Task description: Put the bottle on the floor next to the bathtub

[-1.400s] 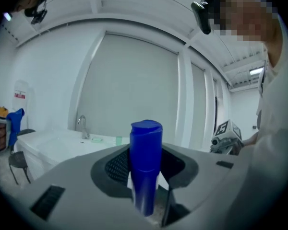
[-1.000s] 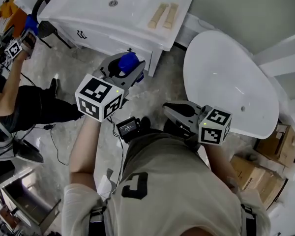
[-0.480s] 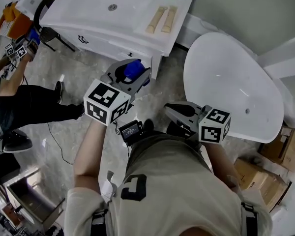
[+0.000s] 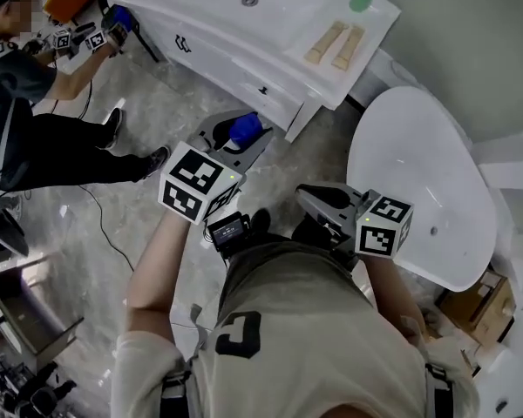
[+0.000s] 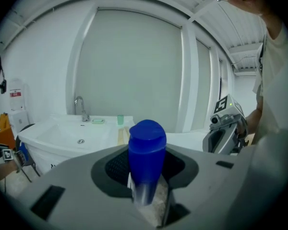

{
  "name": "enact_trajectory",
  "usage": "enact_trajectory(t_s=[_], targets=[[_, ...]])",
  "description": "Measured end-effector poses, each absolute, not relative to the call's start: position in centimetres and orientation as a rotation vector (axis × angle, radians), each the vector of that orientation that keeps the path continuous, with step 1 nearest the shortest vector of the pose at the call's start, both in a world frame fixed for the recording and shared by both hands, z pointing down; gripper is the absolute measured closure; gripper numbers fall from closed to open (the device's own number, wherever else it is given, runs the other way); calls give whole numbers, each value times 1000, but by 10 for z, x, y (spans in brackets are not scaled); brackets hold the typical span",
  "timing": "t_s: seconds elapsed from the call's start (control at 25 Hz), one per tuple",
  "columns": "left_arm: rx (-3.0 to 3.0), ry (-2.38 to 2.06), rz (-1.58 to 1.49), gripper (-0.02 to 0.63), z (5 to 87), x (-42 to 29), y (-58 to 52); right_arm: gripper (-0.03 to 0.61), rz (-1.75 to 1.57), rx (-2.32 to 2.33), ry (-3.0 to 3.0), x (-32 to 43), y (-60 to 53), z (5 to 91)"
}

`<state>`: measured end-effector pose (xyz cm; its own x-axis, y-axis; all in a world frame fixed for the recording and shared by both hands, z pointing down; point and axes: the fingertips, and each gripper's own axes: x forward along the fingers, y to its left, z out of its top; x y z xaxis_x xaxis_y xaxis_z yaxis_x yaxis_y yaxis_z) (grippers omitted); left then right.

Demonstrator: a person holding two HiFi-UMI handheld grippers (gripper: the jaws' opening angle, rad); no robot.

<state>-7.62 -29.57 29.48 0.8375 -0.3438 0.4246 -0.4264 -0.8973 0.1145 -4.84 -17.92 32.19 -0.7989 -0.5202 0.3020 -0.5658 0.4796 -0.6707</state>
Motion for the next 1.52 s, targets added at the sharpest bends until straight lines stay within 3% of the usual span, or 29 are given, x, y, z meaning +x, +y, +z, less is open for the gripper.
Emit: enact_trajectory(t_s=[0.32,0.64,1.0,1.52], targets=[[2776,-602,698,420,353,-98,-307,549,1249,1014,-2583,-86,-179,334],[2845,-284,849,420,410,-23,-304,549,1285,1258,-2497,-50,-167,347],[2757,-233,927,420,464,77,-274,549,1392,1478,-2398,35,-111,366],[2663,-320,1134,420,547,153,-266,549,1474,1186,-2496,74,-102,425]])
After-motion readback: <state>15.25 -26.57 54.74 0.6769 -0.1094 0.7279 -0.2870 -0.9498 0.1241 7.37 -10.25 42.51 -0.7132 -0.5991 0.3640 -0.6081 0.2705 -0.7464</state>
